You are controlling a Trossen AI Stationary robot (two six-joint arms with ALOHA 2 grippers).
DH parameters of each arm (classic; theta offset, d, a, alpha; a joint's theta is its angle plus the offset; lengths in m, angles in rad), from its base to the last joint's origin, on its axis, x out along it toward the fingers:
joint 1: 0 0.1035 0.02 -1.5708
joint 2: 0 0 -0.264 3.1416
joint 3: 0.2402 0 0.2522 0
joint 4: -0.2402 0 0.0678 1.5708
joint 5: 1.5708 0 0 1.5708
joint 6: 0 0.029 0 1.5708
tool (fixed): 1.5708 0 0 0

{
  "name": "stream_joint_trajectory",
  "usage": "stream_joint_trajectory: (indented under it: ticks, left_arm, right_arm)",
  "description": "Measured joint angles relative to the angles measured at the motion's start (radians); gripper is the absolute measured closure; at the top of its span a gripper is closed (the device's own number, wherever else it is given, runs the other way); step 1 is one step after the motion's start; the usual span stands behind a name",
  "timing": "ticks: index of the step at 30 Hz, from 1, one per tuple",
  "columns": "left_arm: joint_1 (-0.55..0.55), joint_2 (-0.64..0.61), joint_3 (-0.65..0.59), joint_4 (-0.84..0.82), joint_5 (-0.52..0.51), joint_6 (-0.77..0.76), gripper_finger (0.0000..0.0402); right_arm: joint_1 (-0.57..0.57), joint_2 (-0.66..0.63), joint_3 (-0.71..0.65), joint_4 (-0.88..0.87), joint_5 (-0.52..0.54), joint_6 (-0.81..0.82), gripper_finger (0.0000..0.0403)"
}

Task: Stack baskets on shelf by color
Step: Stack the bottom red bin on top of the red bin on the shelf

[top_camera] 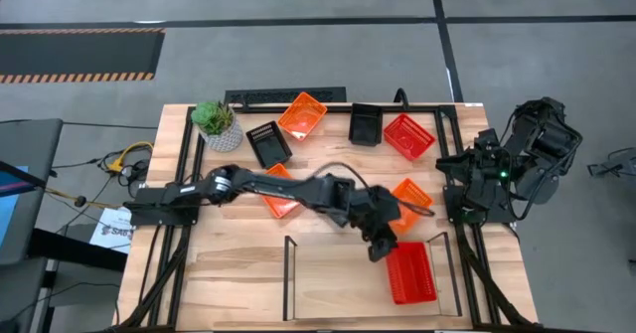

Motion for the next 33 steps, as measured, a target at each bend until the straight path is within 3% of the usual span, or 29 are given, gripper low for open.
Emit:
stream_joint_trajectory:
  ticks: [8,12,16,23,26,33]
  left_arm:
    - [-0.069,-0.146,-0.001,-0.186,-0.07,-0.018,0.0394]
    - [-0.125,-0.266,0.003,-0.177,-0.237,-0.018,0.0396]
    - [-0.182,-0.348,0.001,-0.26,-0.484,0.005,0.04]
    - [-0.246,-0.496,0.002,-0.431,-0.709,-0.002,0.0401]
    - [-0.271,-0.532,0.001,-0.455,-0.759,-0.021,0.0401]
    - [-0.33,-0.591,0.001,-0.466,-0.77,-0.022,0.0401]
  right_arm:
    - [0.0,0.04,-0.062,0.084,-0.027,0.027,0.0282]
    - [0.0,0.127,-0.096,0.196,-0.113,-0.026,0.0283]
    - [-0.002,0.26,-0.1,0.307,-0.202,-0.048,0.0295]
    - [-0.018,0.458,-0.1,0.516,-0.411,-0.099,0.0366]
    - [-0.042,0.531,-0.1,0.58,-0.44,-0.1,0.0394]
    - [-0.05,0.644,-0.1,0.602,-0.513,0.003,0.0379]
